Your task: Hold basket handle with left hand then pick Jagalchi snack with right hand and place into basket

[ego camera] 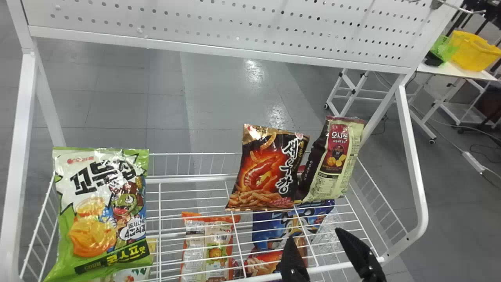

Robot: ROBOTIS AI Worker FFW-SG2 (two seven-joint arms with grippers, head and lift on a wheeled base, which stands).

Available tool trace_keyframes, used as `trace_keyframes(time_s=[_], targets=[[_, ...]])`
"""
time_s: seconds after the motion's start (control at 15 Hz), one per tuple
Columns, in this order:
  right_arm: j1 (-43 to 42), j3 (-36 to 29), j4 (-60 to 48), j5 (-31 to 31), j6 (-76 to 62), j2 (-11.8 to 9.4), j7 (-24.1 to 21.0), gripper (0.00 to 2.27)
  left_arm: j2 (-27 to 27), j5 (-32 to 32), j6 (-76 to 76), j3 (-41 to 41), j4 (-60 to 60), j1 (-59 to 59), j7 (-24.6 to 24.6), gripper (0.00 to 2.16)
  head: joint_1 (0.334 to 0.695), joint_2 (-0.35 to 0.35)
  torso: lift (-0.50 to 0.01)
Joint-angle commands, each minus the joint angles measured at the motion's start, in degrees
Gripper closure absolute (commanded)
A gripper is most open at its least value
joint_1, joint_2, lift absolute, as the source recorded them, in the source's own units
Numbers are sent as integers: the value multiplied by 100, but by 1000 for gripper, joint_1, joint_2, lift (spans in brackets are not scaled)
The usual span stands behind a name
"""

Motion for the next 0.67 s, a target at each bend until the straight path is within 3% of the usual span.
trace_keyframes(time_s=[0.0, 0.6], targets=[[48, 21, -71, 29, -13, 0, -9, 83, 0, 0, 0, -5, -5, 6, -8, 1396, 695, -350, -10], [83, 21, -132, 29, -13, 0, -9, 83, 9, -9, 0, -41, -5, 6, -8, 1396, 695, -350, -10]])
